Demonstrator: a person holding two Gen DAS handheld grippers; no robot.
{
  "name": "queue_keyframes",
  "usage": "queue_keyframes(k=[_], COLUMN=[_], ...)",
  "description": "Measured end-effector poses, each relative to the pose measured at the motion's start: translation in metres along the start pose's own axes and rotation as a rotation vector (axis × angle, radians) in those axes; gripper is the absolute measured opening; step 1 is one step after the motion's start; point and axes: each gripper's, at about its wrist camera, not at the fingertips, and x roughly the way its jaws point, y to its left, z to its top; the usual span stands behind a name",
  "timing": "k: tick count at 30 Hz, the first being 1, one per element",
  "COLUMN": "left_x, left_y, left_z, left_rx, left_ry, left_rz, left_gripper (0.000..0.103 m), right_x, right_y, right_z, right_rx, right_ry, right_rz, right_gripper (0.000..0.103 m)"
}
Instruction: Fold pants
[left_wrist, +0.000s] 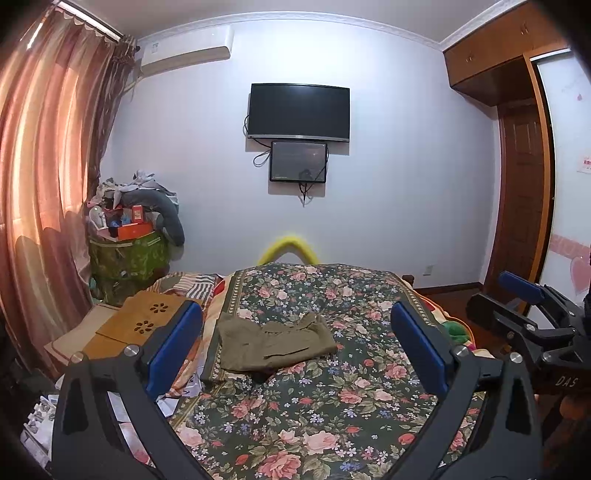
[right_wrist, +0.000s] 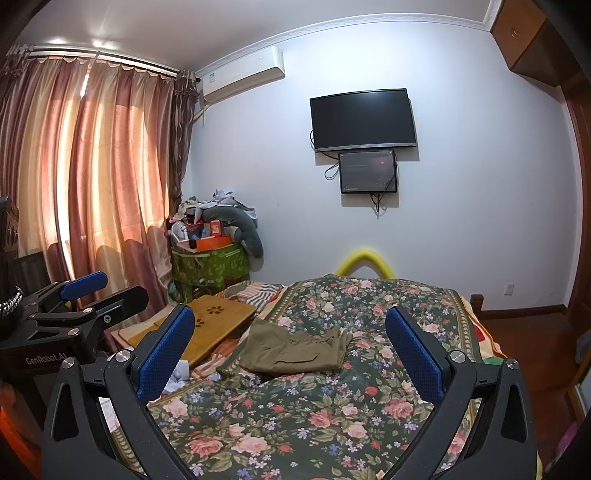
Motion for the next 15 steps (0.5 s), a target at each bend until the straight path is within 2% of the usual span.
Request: queue_keyframes(k=[15], left_x=[0.0064], left_y=[0.0023], left_z=[-0.0011], left_rx=[-0.021], left_ry=[0.026], left_rz=[-0.045], left_gripper=[0.103], right_x=[-0.0014], right_y=[0.0013], right_z=[0.0013], right_rx=[-0.003], right_ry=[-0.006], right_rz=[-0.008], right_gripper=[0.103])
